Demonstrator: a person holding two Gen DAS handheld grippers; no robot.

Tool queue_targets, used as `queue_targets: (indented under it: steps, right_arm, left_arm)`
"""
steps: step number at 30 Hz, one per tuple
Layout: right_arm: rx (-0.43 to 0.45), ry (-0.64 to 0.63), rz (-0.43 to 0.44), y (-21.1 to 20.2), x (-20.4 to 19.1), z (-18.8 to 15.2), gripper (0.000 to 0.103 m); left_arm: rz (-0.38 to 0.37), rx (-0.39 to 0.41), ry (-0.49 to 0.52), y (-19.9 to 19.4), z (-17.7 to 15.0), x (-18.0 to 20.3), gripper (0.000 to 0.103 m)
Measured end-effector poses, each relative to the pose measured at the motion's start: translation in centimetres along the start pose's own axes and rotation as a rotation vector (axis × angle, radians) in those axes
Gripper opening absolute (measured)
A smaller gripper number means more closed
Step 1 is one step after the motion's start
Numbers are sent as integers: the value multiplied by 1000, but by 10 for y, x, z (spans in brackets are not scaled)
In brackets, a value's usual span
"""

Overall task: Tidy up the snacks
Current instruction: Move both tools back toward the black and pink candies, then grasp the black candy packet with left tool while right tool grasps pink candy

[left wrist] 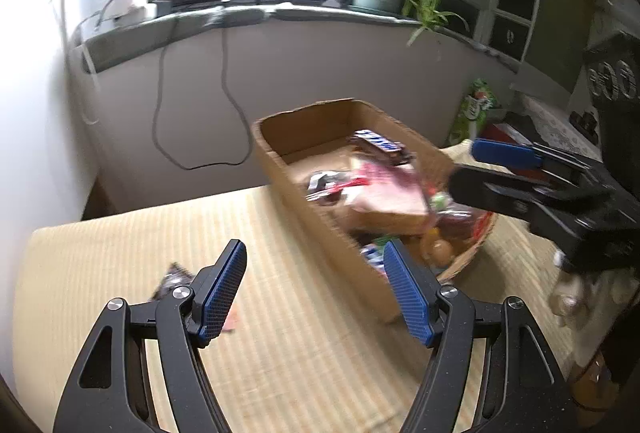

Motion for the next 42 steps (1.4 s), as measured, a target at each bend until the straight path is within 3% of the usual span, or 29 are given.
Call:
queue_targets:
  steps: [4,11,16,19,26,37,42]
  right_arm:
    - [13,-38,47,-5,-27,0,87]
    - [-17,-129,114,2,-84,-15,87]
    - [-72,-180,139,25,-122,-31,85]
    - [-120,-196,165,41,-143,-41,74]
    - [-237,-208,93,93,-162,-59,51]
    - [-301,-225,-4,139,-157,-70,50]
    - [-294,-228,-14,149,-158,-65,50]
  left_arm:
    - [34,1,-28,-14,-9,-32,69]
    - [96,-32,-79,-30,-34,-94,55]
    - [69,-71,-99,-25,-44,-118,41]
    - [33,-101,-93,-15,-48,-123,35]
    - [-20,-162,-51,15,-52,-123,32]
    - [-44,-198,-3,35,-54,-125,32]
    - [-45,-191,-17,34,-54,-134,22]
Point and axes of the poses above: each gripper's, at about its wrist camera, not at the fingertips, and y roughly the way its jaws point, x to its right, z to its top, the point moved 7 cm from there along y, roughly the way its jaws point, and after that the axes turned 8 degrees about -z, right-handed, at the moved point
